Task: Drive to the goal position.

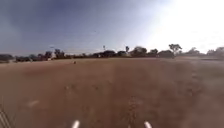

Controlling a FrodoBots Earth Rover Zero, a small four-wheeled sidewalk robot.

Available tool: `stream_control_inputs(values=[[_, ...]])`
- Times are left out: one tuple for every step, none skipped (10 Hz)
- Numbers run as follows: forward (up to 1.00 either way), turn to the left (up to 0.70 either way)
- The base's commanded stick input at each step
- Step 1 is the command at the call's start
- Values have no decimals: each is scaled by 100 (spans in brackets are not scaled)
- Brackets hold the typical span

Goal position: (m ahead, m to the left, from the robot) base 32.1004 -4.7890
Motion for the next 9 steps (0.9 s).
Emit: stream_control_inputs(values=[[100,0],[100,0],[100,0],[100,0],[100,0],[100,-3],[100,-24],[100,-39],[100,-38]])
